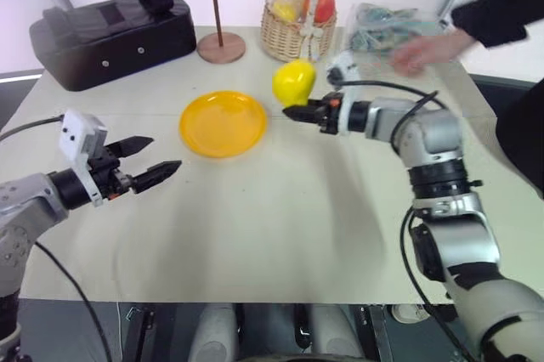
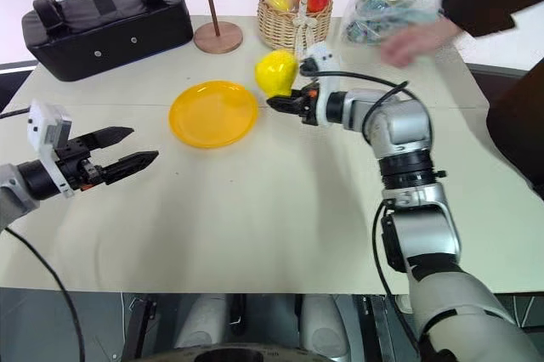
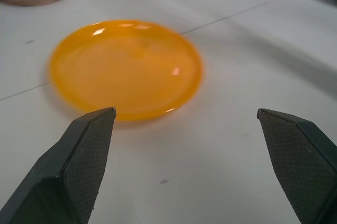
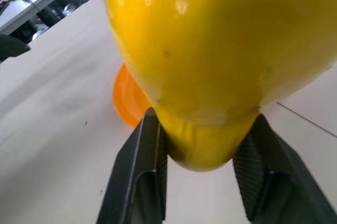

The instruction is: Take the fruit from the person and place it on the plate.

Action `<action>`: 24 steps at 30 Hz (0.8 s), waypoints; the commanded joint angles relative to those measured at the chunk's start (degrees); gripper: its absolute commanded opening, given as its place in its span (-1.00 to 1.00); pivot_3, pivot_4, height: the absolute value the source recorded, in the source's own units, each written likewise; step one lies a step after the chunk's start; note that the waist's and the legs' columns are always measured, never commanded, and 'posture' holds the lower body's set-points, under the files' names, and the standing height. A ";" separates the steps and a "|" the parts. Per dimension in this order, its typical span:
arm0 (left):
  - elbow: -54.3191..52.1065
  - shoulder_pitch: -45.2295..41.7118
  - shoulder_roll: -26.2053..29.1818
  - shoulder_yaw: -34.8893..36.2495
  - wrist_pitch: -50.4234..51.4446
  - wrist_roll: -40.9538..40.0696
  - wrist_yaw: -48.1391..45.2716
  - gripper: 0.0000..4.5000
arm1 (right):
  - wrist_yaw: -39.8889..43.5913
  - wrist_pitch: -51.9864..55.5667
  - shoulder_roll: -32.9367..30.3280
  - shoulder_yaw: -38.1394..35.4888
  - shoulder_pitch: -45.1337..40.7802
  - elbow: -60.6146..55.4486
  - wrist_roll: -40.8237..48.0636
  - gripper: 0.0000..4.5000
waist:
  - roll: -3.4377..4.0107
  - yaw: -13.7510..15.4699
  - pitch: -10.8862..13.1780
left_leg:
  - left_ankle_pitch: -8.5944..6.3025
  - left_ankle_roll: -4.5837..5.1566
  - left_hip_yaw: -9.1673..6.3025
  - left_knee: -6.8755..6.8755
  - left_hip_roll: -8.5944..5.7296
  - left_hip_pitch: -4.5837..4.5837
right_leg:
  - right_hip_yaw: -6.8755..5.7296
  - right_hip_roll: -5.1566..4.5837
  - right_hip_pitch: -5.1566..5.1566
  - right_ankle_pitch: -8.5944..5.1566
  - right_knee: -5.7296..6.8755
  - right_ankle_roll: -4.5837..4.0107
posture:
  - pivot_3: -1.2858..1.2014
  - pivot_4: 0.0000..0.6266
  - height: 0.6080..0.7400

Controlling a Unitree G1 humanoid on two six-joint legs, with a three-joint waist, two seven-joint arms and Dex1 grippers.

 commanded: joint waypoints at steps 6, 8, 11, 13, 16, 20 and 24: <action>-4.73 5.47 -1.54 5.98 -1.19 1.38 4.23 1.00 | 2.02 -15.04 7.39 5.56 -4.61 11.31 -7.91 -0.51 | -0.02 0.04 -0.01 | 0.00 0.00 0.00 -0.01 -0.01 0.00 | -0.01 -0.03 0.00 0.00 0.00 0.00 | 0.03 -0.52 1.00; -5.50 6.26 -1.74 6.75 -1.16 1.42 4.81 1.00 | 3.22 -16.73 8.63 5.99 -5.83 15.07 -8.81 -0.51 | -0.02 0.06 -0.01 | 0.00 -0.01 0.01 0.00 -0.01 0.00 | -0.01 -0.05 0.00 0.00 0.00 -0.01 | 0.03 -0.52 1.00; -6.57 6.90 -2.38 7.64 -0.96 1.09 5.81 1.00 | 3.42 -19.76 10.71 6.15 -7.58 20.31 -10.51 -0.51 | -0.02 -0.14 -0.01 | 0.00 -0.01 0.01 -0.01 -0.02 0.01 | -0.01 -0.07 0.00 0.01 0.00 -0.01 | 0.03 -0.52 1.00; -7.47 7.41 -2.84 7.84 -0.74 0.78 6.31 1.00 | 3.39 -21.69 12.25 5.90 -9.00 23.87 -11.42 -0.51 | -0.02 -0.21 -0.01 | 0.00 -0.01 0.01 -0.02 -0.02 0.01 | -0.01 -0.06 0.00 0.00 0.00 -0.01 | 0.03 -0.52 1.00; -8.19 7.83 -3.32 8.00 -0.50 0.55 6.76 1.00 | 3.40 -24.20 13.78 5.47 -10.70 28.14 -12.65 -0.51 | -0.02 -0.24 -0.01 | 0.00 -0.01 0.02 -0.03 -0.01 0.01 | -0.01 -0.06 -0.02 0.00 0.00 -0.01 | 0.03 -0.52 1.00; -8.88 8.14 -3.92 8.11 -0.30 0.24 7.51 1.00 | 2.15 -27.73 15.72 4.28 -13.11 33.94 -13.86 -0.04 | -0.02 -0.26 -0.01 | 0.01 -0.02 0.02 -0.04 -0.01 0.01 | -0.01 -0.07 -0.02 0.01 0.00 -0.01 | 0.03 -0.52 1.00; -9.17 8.31 -3.97 8.18 -0.19 -0.13 7.97 1.00 | 2.11 -29.34 16.34 3.08 -14.60 36.49 -14.11 0.80 | -0.02 -0.19 -0.01 | 0.00 -0.02 0.02 -0.04 -0.02 0.01 | -0.01 -0.10 -0.02 0.01 0.00 -0.02 | 0.03 -0.52 1.00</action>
